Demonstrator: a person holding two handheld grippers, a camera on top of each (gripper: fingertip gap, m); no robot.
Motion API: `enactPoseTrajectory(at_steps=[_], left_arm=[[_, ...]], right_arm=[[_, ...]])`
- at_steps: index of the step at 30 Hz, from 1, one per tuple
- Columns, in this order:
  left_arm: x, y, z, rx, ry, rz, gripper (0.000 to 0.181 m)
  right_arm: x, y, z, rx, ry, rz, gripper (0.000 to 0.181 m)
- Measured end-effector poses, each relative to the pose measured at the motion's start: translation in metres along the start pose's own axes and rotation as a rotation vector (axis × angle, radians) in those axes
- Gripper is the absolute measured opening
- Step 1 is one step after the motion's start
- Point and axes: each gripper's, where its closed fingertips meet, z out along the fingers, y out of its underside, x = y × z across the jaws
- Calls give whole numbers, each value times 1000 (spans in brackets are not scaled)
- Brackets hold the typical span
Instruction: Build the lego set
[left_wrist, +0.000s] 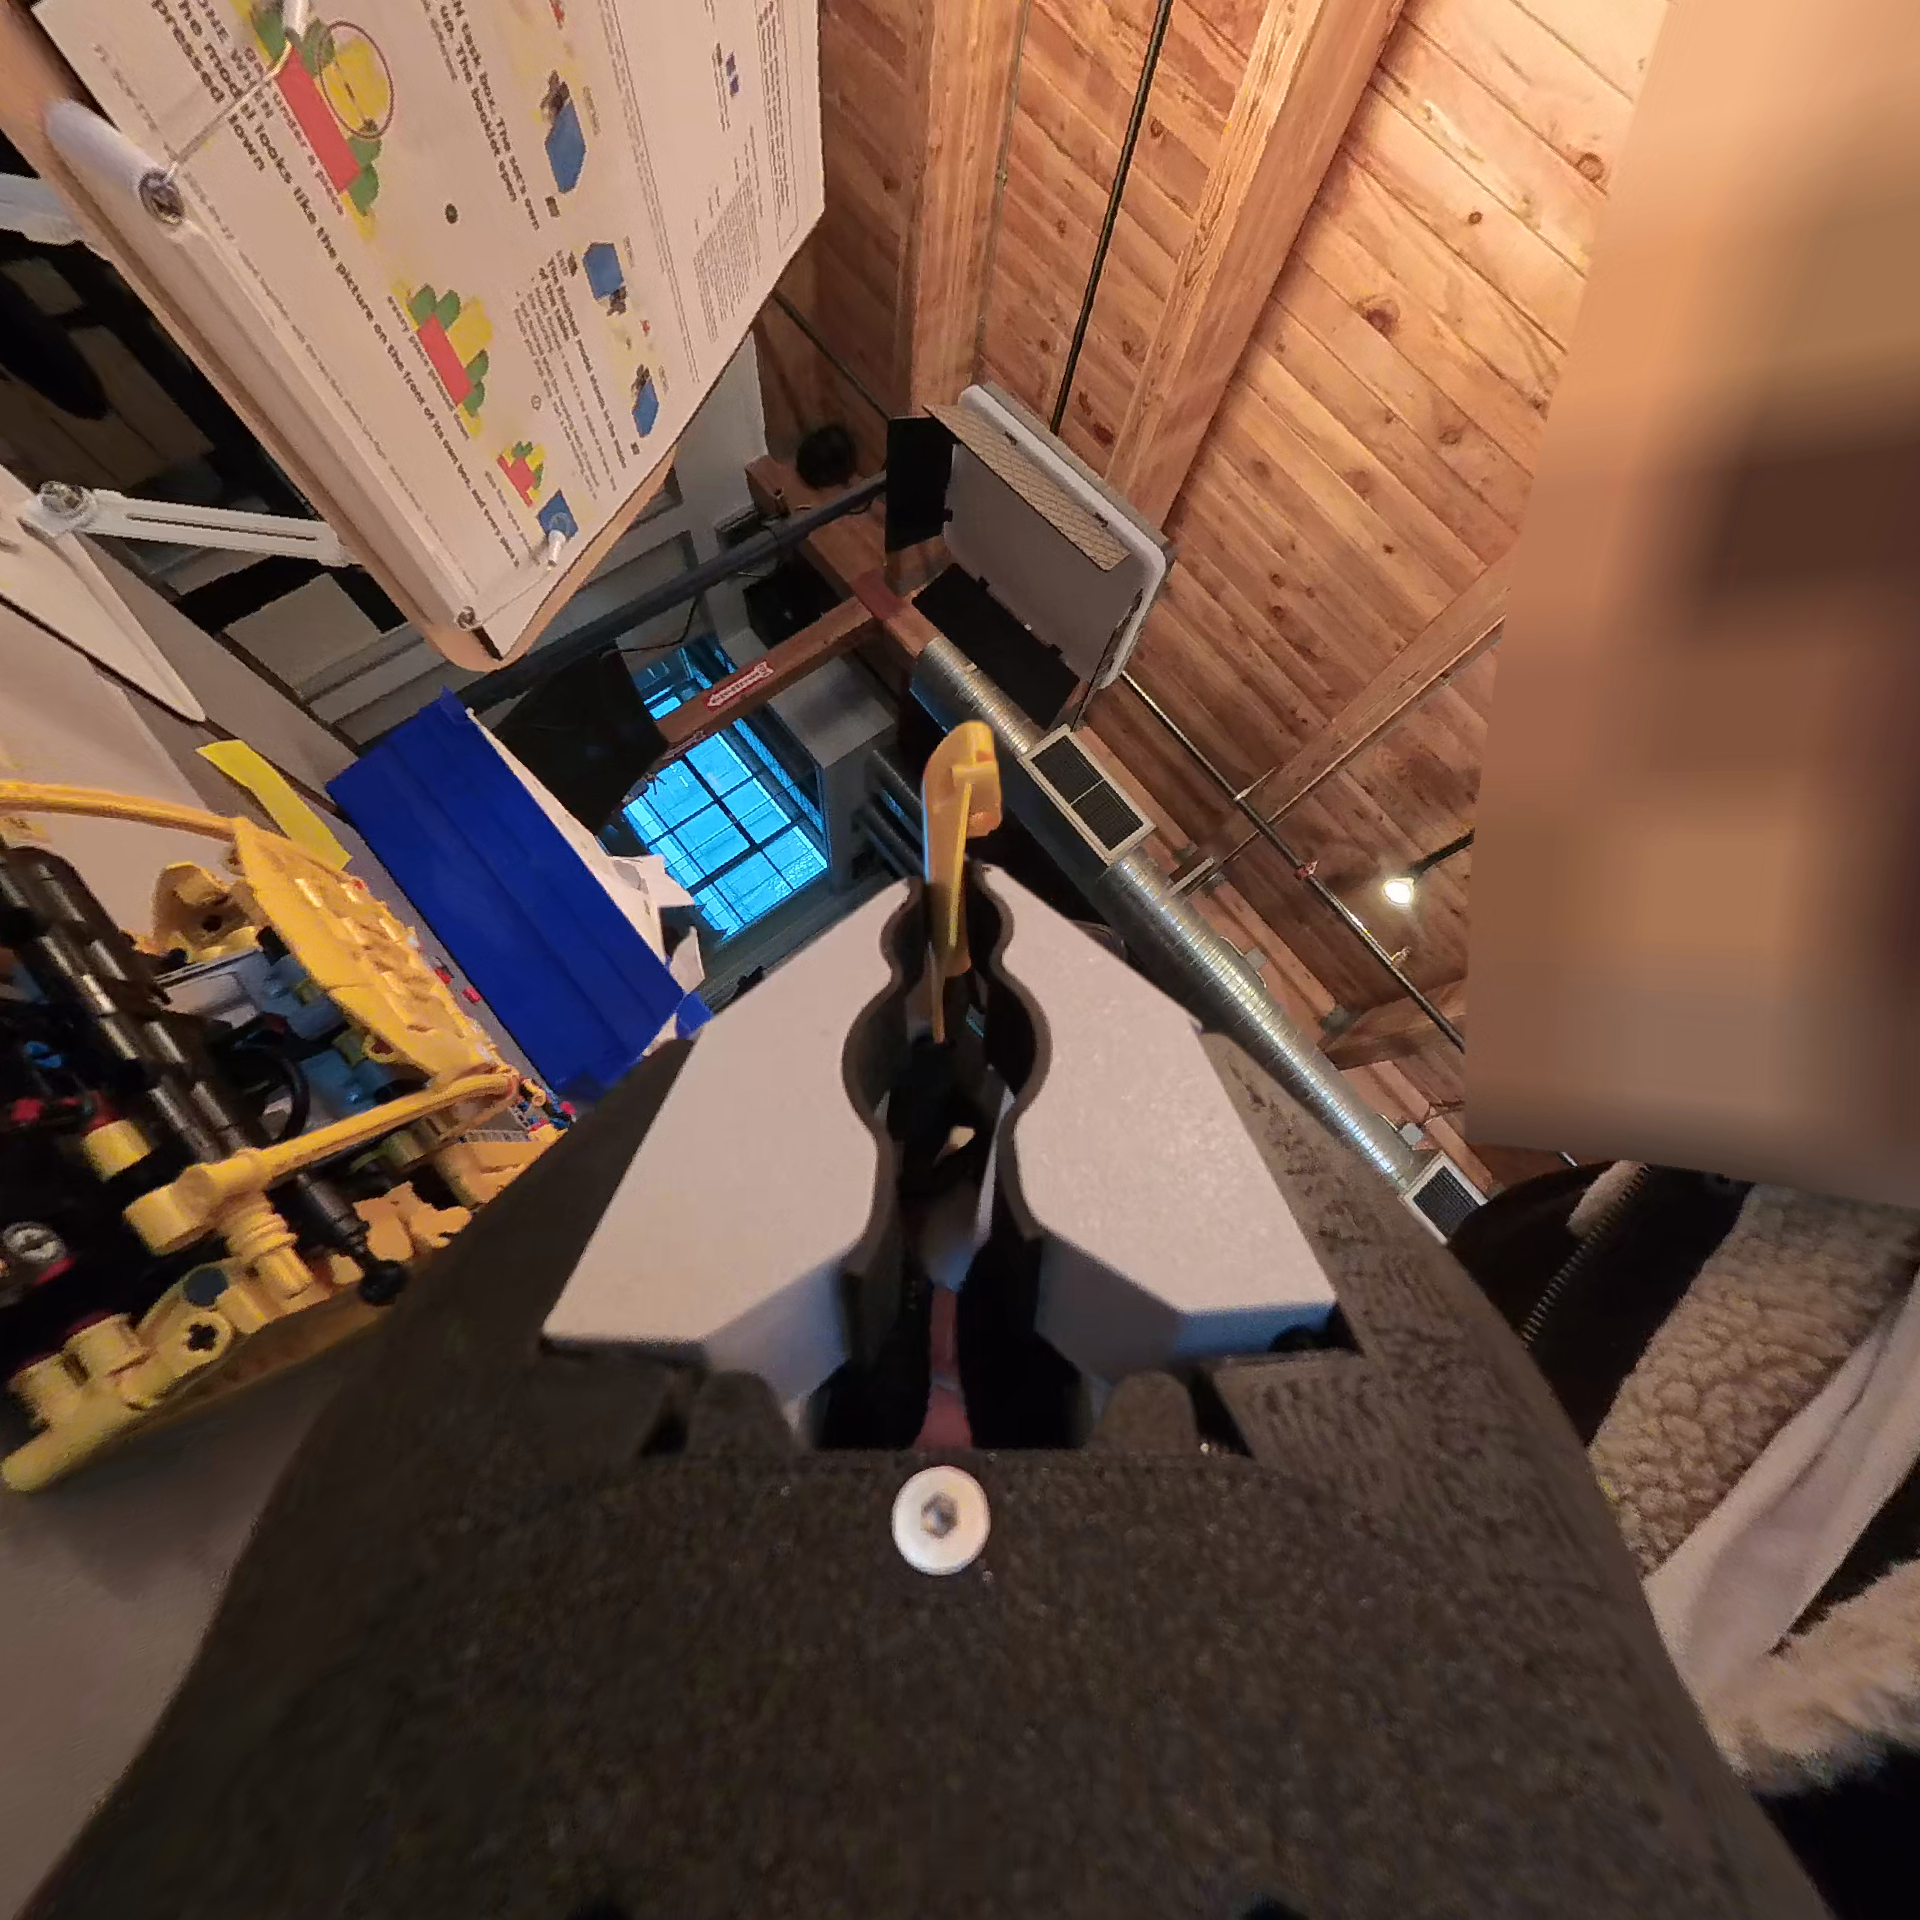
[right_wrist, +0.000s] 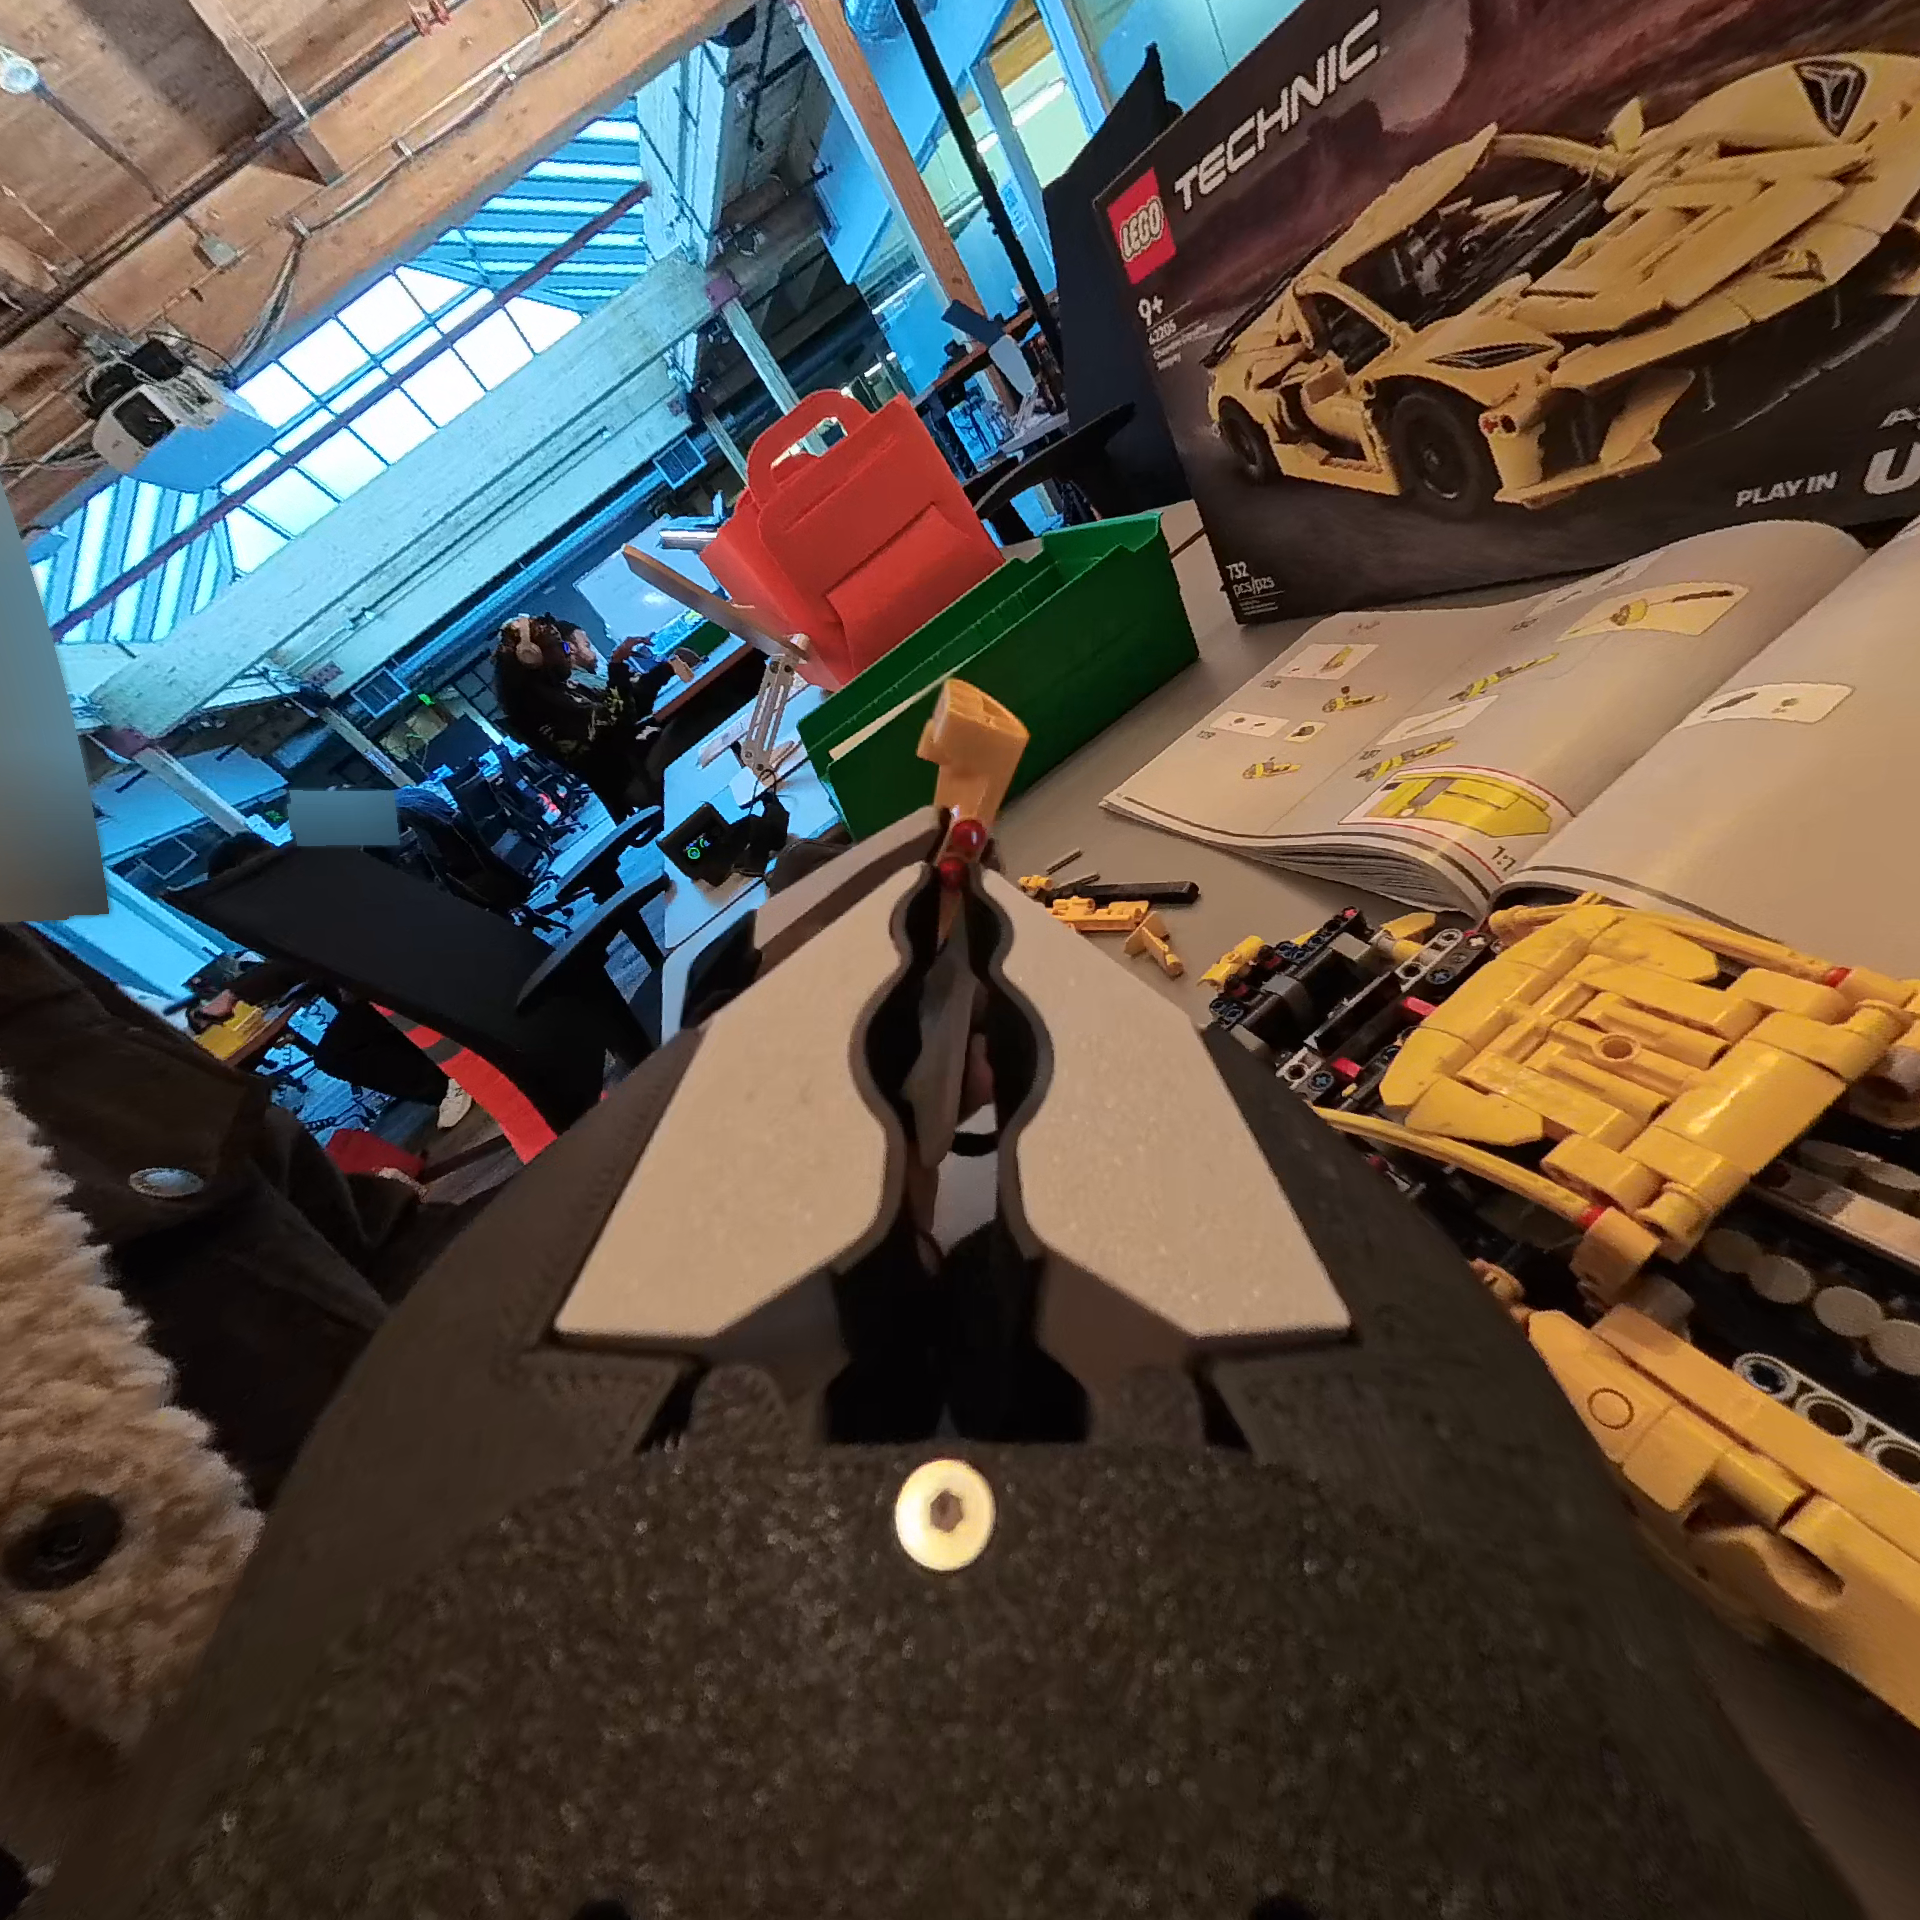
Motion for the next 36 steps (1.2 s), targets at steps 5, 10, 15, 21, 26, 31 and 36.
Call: enactPoseTrajectory(at_steps=[5, 10, 15, 21, 26, 31, 36], left_arm=[[-3, -4, -3, 5, -4, -8, 7], [-2, -3, -3, -9, 0, -4, 7], [-2, -3, -3, -9, 3, -10, 7], [-2, 1, -1, -18, -18, 31, 7], [-3, 2, -1, -16, -19, 14, 8], [-8, -4, -4, -74, -51, 11, 7], [-35, -35, -33, -238, -233, 83, 7]], right_arm=[[2, 2, 0, 2, -5, 31, 3], [1, 1, -1, 5, -7, 28, 0], [1, 2, -1, 3, -9, 30, 0], [0, 2, -2, -4, -16, 32, 0], [2, 2, -1, -7, -8, 32, 0], [16, 2, -21, -77, 60, -88, 0], [64, 71, -102, -661, 181, -431, 19]])
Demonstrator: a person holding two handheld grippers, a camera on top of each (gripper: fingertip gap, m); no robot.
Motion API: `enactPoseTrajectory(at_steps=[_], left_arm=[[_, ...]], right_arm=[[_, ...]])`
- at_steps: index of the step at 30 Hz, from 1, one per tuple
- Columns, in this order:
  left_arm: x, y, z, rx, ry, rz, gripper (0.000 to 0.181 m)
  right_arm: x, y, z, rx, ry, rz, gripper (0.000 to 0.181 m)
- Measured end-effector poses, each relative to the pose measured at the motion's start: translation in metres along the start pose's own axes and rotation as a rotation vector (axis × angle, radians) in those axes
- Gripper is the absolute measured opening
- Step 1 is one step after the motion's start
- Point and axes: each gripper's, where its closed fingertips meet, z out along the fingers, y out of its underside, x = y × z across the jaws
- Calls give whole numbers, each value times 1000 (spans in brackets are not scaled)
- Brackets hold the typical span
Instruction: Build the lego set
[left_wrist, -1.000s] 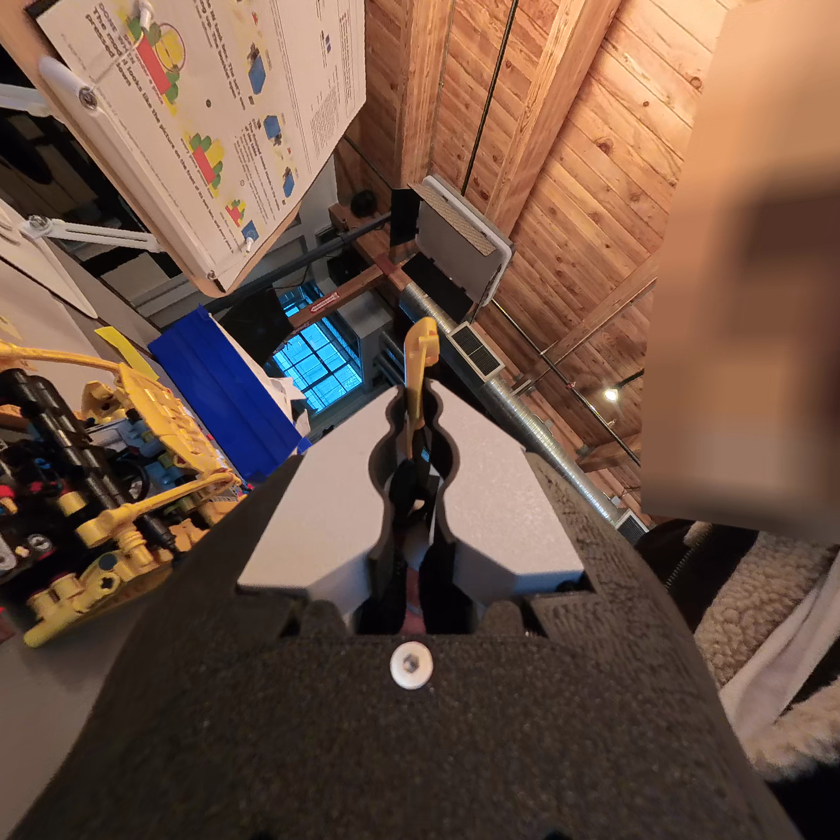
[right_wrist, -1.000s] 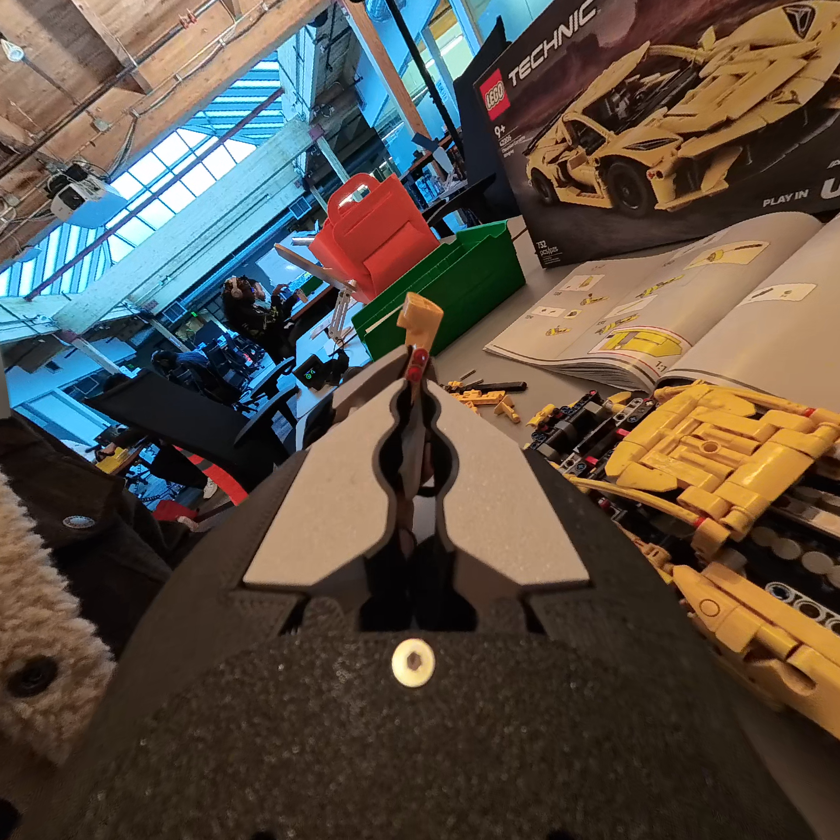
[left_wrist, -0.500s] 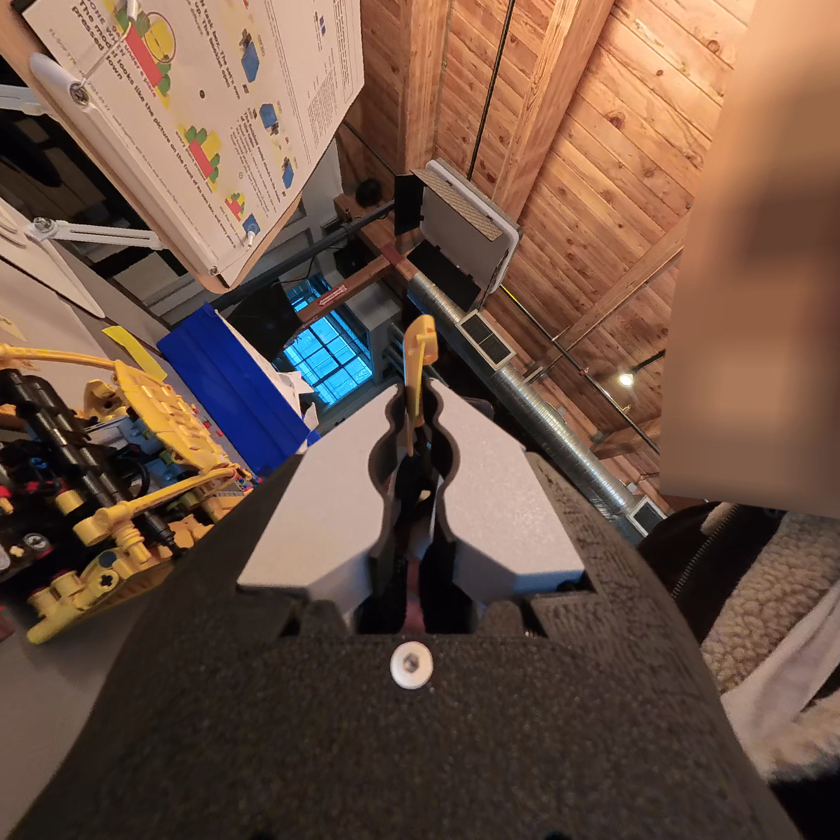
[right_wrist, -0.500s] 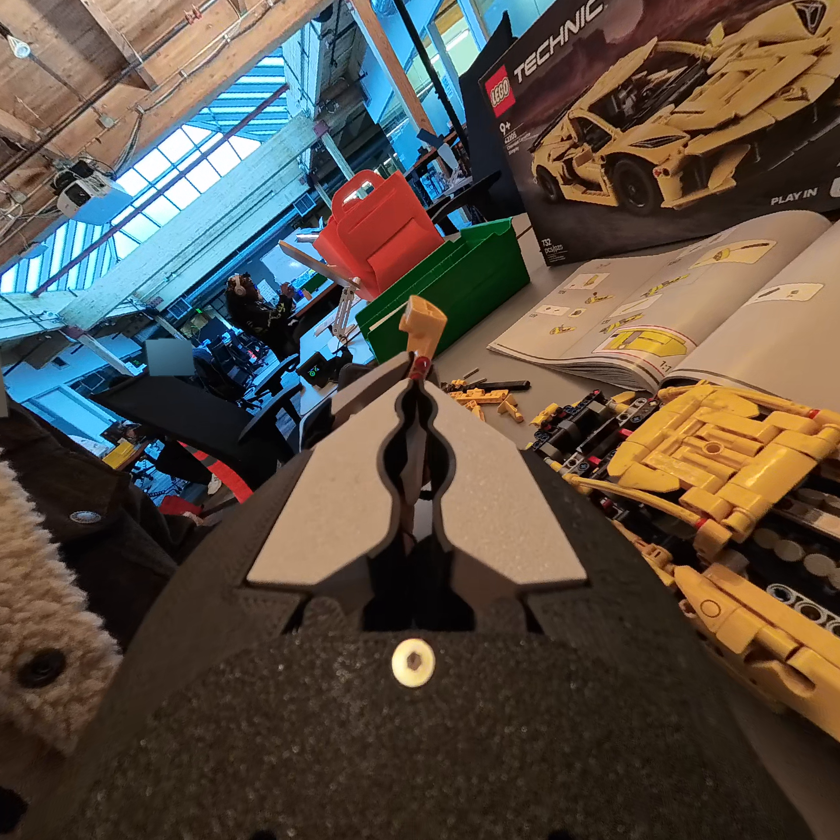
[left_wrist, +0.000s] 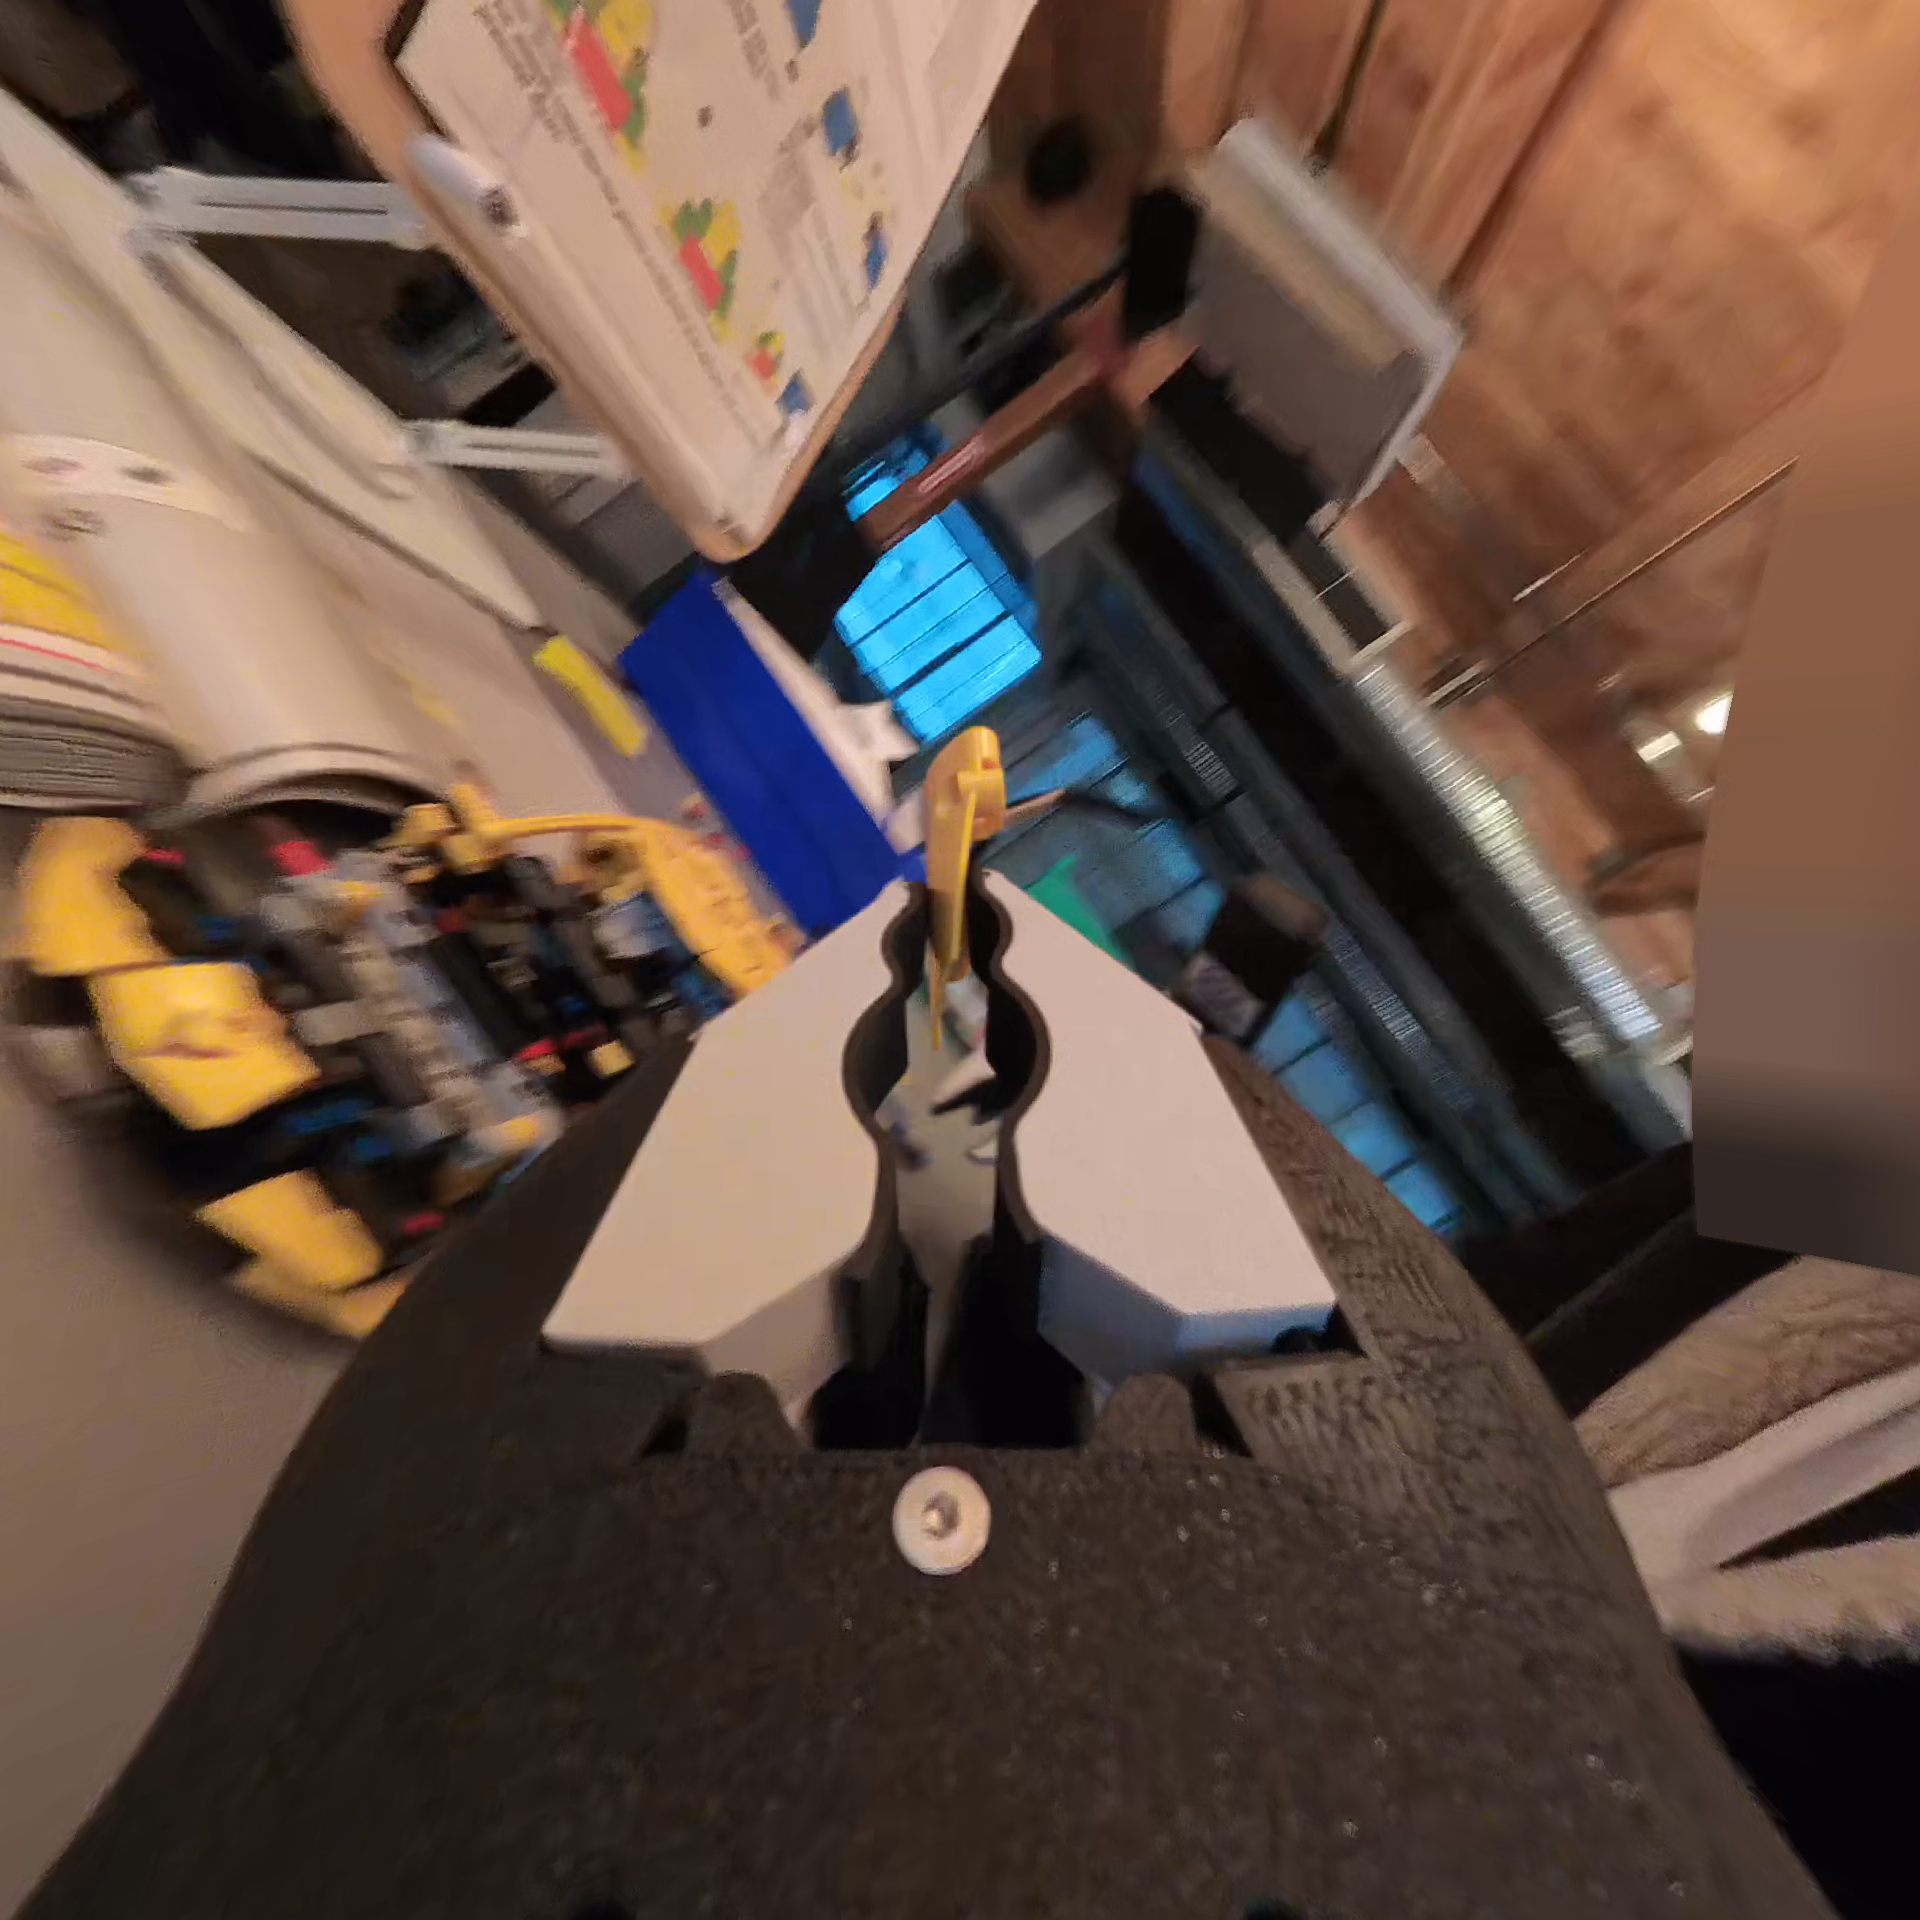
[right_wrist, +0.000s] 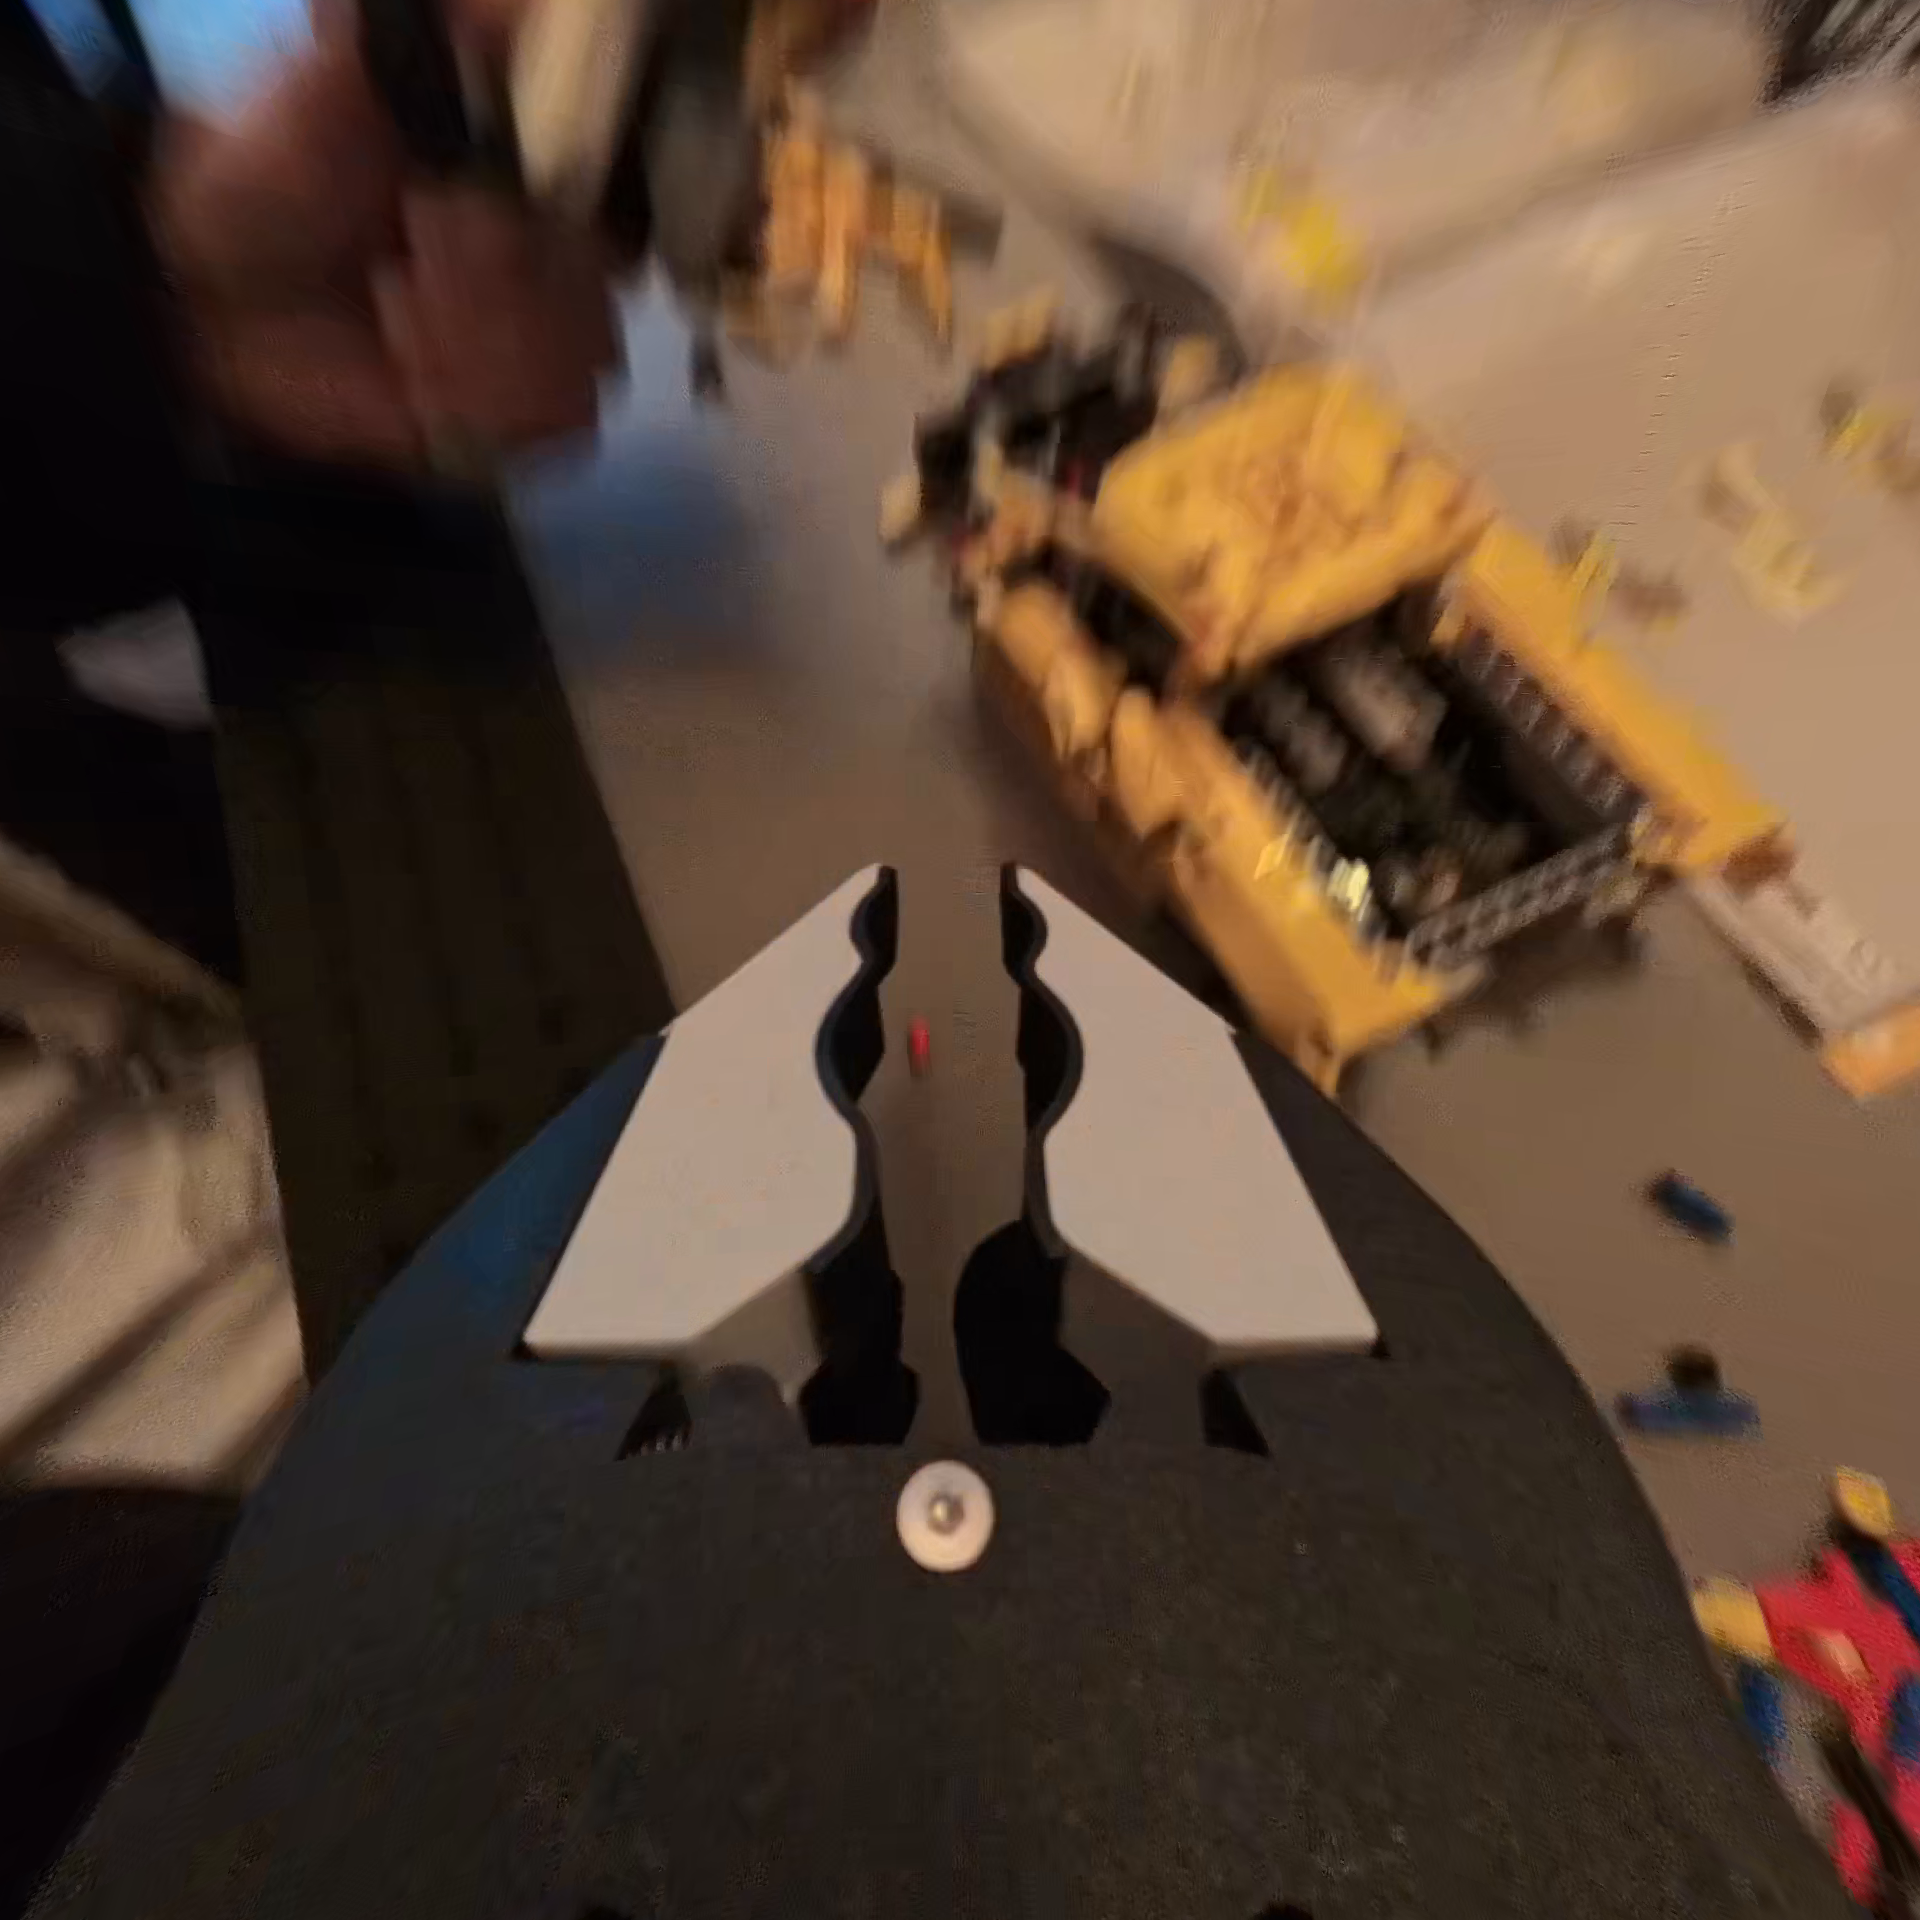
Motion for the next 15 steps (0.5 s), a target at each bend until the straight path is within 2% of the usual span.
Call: enactPoseTrajectory(at_steps=[2, 4, 15], left_arm=[[-14, -4, -15, -57, -100, 110, 7], [-22, -9, -25, -71, -158, 174, 7], [-29, -1, -24, -109, -185, 178, 7]], right_arm=[[-6, 44, 1, -191, 5, -70, 22], [-10, 58, 6, -216, 23, -104, 21], [-9, 64, 34, -347, 51, -204, 7]])
